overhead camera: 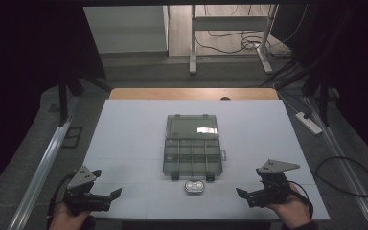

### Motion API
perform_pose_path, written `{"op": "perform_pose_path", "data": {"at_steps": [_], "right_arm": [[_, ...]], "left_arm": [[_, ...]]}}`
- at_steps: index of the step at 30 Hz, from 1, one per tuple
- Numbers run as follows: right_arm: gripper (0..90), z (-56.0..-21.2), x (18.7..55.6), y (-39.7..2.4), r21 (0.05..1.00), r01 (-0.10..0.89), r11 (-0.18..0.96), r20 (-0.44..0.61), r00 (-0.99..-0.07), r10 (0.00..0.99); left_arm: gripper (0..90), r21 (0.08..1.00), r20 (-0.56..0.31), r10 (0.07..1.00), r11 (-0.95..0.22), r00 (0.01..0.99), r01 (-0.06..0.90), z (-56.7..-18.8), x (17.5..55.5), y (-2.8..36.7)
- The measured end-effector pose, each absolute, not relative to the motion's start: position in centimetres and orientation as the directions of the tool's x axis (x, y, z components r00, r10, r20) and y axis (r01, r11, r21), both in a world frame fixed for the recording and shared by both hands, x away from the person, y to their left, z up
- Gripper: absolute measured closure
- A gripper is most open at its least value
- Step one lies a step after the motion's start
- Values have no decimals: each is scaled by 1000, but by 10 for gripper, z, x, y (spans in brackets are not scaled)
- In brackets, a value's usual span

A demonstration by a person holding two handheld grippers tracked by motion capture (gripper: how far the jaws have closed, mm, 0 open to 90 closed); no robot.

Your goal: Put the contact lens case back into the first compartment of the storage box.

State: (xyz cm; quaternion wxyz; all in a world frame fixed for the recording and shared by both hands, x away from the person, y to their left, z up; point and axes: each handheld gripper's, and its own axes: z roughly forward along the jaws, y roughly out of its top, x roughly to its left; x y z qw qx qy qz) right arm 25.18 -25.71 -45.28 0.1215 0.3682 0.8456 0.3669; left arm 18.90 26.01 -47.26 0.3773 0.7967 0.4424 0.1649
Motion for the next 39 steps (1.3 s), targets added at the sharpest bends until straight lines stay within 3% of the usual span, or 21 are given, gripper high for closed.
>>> {"op": "perform_pose_path", "data": {"at_steps": [39], "right_arm": [[0,-464,265,-212,672,492,553,83,-792,604]], "left_arm": [[31,744,-68,829,-328,555,582,-473,189,260]]}}
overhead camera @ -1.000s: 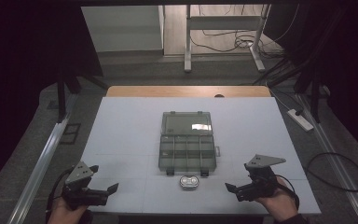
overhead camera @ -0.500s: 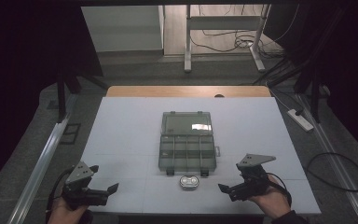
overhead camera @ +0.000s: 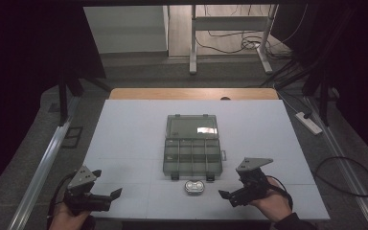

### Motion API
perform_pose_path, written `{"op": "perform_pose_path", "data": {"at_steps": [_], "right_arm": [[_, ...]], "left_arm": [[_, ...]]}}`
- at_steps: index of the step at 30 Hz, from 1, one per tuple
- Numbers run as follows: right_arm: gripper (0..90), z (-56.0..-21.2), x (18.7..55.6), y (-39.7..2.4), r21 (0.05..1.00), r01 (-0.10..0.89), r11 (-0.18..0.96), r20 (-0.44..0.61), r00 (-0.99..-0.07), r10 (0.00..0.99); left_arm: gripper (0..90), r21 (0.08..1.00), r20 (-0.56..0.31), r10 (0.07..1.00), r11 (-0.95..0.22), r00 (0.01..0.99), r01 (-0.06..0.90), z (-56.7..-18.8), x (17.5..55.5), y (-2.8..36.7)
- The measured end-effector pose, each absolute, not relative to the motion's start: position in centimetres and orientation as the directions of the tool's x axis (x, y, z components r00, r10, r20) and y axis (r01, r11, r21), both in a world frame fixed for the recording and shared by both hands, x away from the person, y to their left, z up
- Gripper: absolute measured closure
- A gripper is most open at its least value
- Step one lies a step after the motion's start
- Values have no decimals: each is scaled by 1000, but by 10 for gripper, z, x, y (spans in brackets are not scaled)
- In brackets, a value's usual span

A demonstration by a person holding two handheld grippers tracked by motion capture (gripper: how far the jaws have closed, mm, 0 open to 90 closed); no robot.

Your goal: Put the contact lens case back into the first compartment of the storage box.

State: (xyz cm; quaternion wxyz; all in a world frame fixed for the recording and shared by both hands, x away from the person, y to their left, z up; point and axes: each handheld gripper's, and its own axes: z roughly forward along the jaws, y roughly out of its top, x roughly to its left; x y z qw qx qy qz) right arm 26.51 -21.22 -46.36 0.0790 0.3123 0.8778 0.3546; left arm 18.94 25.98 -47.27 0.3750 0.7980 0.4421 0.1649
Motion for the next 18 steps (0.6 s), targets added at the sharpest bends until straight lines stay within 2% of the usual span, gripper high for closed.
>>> {"op": "perform_pose_path", "data": {"at_steps": [6,18], "right_arm": [[0,-465,267,-207,671,492,555,87,-795,600],[0,-471,271,-183,659,442,609,86,-848,522]], "left_arm": [[31,744,-69,829,-328,555,582,-473,189,260],[31,744,-68,828,-329,556,582,-473,189,260]]}}
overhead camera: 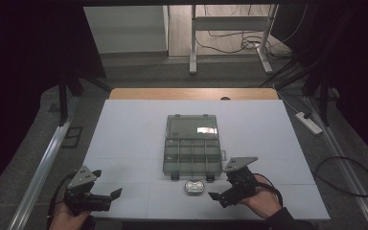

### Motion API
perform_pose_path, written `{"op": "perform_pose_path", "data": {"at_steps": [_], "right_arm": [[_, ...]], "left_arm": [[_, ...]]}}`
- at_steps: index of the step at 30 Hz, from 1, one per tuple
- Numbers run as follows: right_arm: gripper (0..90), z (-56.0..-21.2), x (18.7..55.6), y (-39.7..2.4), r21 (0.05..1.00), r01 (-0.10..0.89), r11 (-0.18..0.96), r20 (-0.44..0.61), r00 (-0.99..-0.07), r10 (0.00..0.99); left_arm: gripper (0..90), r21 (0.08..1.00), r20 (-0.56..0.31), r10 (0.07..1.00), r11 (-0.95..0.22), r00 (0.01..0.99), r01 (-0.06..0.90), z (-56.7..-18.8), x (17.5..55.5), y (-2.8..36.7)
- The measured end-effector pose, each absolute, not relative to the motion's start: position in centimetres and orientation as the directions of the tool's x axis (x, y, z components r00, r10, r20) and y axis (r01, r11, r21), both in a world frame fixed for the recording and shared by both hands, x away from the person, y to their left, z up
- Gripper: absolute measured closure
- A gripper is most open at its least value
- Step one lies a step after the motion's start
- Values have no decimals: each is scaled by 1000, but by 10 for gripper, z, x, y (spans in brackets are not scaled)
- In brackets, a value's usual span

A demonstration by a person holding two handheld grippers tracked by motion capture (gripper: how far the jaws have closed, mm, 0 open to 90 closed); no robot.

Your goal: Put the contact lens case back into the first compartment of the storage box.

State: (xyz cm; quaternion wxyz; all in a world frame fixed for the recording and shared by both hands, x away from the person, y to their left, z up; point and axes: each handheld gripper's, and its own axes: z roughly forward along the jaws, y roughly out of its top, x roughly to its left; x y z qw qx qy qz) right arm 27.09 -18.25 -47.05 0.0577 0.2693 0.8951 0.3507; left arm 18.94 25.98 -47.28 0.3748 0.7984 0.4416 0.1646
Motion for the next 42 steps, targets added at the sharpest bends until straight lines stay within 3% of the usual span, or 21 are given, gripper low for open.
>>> {"op": "perform_pose_path", "data": {"at_steps": [18,29,42], "right_arm": [[0,-476,277,-155,629,431,647,95,-869,486],[0,-480,279,-136,557,462,690,88,-859,503],[0,-489,276,-115,502,414,760,59,-892,447]], "left_arm": [[31,744,-66,827,-332,558,580,-473,189,260],[32,744,-66,828,-331,557,580,-473,189,259],[32,745,-64,827,-334,559,578,-473,189,259]]}}
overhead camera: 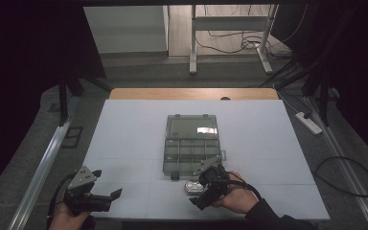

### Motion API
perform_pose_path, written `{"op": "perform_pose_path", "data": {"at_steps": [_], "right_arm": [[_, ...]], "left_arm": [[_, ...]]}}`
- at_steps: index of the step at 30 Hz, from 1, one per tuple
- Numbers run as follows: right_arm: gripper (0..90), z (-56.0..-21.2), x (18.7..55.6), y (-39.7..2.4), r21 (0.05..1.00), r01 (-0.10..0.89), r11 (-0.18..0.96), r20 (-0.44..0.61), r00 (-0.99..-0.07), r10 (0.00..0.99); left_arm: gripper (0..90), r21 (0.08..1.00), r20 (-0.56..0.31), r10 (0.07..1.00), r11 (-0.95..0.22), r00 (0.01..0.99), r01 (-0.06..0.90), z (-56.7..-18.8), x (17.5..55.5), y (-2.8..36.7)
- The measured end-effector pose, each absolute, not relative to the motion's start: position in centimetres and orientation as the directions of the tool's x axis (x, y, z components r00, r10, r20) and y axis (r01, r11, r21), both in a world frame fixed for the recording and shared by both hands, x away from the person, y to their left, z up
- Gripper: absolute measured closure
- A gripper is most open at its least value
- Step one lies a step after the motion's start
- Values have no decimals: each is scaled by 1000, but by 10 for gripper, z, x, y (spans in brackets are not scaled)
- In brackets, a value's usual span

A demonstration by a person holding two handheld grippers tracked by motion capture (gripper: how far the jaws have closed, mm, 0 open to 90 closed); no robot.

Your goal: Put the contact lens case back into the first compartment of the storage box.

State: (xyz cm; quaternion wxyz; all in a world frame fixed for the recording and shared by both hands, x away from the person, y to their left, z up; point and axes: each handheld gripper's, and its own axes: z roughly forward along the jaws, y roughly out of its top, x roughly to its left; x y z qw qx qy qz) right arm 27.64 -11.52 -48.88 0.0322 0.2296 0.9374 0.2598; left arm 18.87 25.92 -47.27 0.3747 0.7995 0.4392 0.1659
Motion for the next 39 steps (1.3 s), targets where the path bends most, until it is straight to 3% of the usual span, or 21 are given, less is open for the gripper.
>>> {"op": "perform_pose_path", "data": {"at_steps": [25,29,32,33,34,37,39], "right_arm": [[26,-514,285,-90,388,378,841,47,-919,391],[95,-515,287,-90,386,366,847,31,-923,384],[232,-513,289,-93,396,350,849,-4,-924,383],[232,-513,289,-93,396,350,849,-4,-924,383],[358,-511,289,-95,406,344,846,-14,-924,382],[408,-509,291,-96,412,340,845,-11,-926,378],[489,-508,292,-98,414,331,848,-10,-930,368]], "left_arm": [[36,744,-50,822,-348,567,570,-473,188,258],[37,744,-48,822,-350,568,569,-473,188,258],[38,743,-45,821,-353,570,568,-473,188,258],[38,743,-43,821,-354,570,567,-473,188,258],[38,743,-42,821,-355,570,567,-473,188,257],[38,744,-42,821,-356,570,566,-473,188,257],[38,744,-42,820,-356,570,566,-473,188,257]]}}
